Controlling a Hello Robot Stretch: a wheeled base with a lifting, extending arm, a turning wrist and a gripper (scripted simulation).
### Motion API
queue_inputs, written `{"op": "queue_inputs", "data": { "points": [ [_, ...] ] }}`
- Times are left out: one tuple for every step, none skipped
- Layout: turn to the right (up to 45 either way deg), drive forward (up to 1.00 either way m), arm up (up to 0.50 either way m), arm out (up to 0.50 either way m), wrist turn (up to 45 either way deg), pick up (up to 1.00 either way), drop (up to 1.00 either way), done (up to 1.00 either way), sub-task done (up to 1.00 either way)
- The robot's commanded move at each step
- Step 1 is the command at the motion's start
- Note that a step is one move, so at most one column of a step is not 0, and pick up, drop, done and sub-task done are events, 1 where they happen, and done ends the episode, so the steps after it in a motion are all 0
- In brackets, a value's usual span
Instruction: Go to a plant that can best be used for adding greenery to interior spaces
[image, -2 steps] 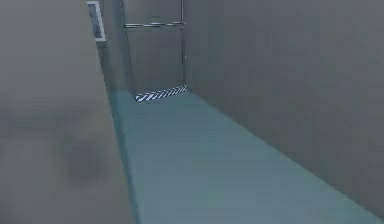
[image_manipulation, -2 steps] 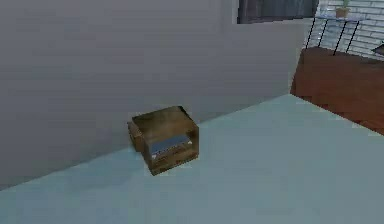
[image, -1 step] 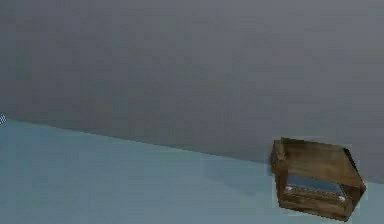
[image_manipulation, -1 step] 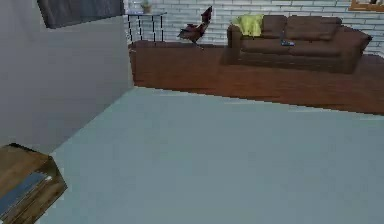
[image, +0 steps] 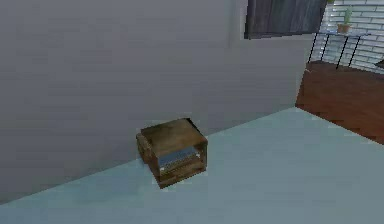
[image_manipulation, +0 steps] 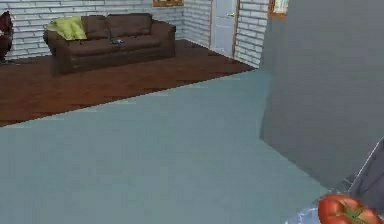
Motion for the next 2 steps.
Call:
{"op": "queue_inputs", "data": {
  "points": [
    [9.0,0.0,0.0,0.0,0.0,0.0,0.0,0.0,0.0],
    [0.0,0.35,0.0,0.0,0.0,0.0,0.0,0.0,0.0]
  ]
}}
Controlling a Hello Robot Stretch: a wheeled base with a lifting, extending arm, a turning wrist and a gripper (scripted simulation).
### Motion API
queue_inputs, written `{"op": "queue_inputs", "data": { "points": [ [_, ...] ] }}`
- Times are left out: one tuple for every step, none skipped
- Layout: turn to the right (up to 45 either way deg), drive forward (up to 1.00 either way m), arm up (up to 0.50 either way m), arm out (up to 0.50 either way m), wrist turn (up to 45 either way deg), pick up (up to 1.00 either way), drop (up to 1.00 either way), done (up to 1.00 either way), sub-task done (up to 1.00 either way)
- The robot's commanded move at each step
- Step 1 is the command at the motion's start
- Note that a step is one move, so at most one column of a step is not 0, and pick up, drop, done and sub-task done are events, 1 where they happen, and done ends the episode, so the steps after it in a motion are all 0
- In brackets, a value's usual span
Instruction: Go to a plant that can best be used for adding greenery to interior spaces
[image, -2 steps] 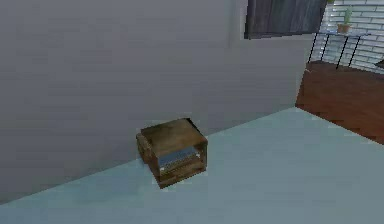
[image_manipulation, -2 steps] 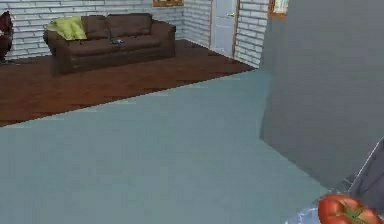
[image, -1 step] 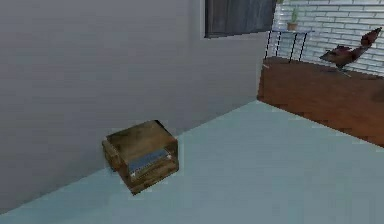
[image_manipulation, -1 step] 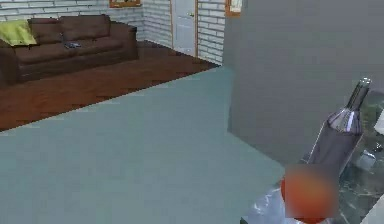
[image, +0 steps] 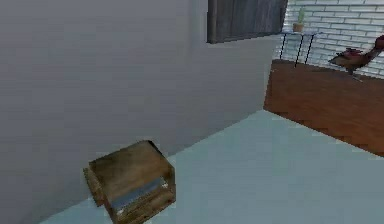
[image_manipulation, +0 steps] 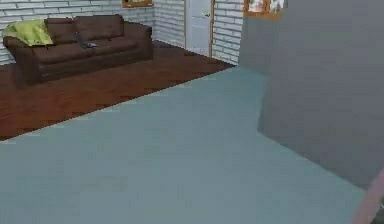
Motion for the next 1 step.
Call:
{"op": "queue_inputs", "data": {
  "points": [
    [45.0,0.0,0.0,0.0,0.0,0.0,0.0,0.0,0.0]
  ]
}}
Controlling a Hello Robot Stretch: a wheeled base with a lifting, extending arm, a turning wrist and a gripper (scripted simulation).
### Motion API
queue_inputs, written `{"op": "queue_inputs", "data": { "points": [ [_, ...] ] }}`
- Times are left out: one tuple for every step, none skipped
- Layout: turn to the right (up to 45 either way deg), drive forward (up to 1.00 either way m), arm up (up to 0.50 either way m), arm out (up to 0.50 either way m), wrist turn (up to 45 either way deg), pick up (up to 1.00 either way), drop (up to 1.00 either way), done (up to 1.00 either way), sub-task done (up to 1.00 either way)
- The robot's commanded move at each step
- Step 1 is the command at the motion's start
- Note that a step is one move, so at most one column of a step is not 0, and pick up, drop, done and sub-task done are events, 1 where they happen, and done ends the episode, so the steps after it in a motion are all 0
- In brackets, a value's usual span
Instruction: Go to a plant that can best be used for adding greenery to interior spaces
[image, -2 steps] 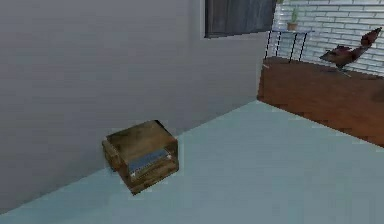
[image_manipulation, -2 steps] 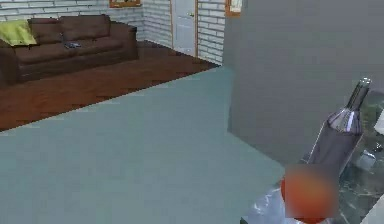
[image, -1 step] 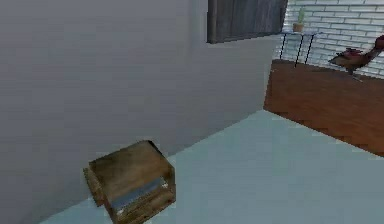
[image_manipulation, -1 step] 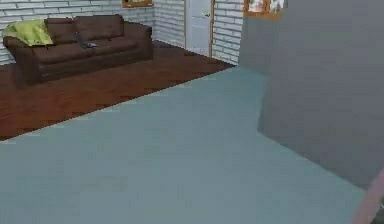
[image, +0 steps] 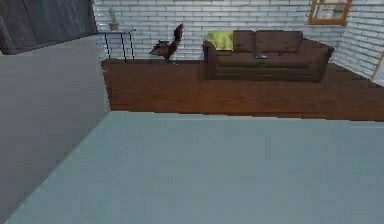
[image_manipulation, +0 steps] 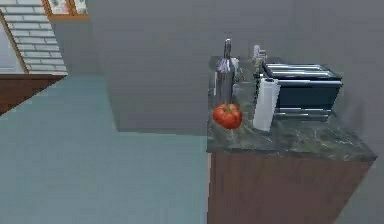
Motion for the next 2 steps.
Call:
{"op": "queue_inputs", "data": {
  "points": [
    [42.0,0.0,0.0,0.0,0.0,0.0,0.0,0.0,0.0],
    [0.0,0.65,0.0,0.0,0.0,0.0,0.0,0.0,0.0]
  ]
}}
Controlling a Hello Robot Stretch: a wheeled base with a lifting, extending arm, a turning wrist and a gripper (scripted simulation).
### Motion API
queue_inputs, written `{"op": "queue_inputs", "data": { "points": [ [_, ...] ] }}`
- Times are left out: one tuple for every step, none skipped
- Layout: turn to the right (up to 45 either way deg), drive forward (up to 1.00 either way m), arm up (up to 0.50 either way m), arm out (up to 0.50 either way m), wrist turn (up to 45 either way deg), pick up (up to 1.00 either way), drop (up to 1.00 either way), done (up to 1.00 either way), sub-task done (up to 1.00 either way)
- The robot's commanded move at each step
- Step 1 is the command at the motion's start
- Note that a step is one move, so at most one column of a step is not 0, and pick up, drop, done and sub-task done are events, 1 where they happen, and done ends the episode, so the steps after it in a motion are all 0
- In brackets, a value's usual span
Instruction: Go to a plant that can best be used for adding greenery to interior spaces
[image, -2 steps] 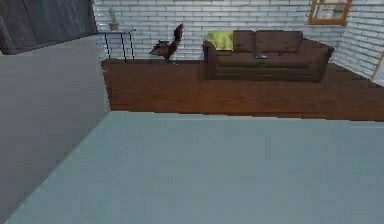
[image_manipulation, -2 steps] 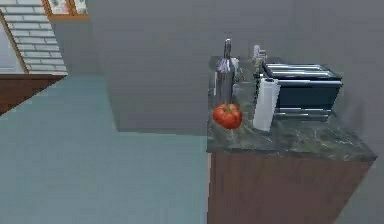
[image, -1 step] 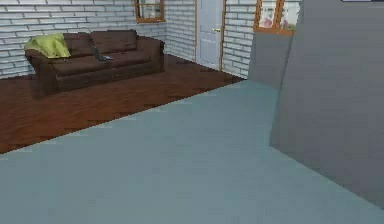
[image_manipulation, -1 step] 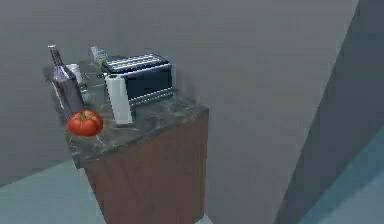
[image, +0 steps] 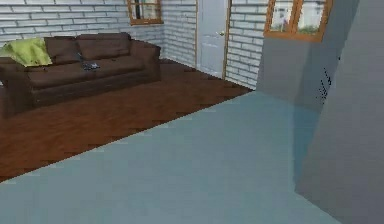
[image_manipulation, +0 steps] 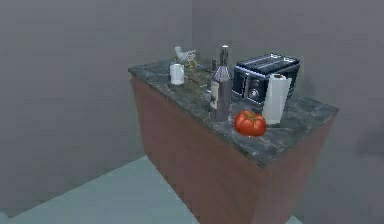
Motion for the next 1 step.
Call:
{"op": "queue_inputs", "data": {
  "points": [
    [12.0,0.0,0.0,0.0,0.0,0.0,0.0,0.0,0.0]
  ]
}}
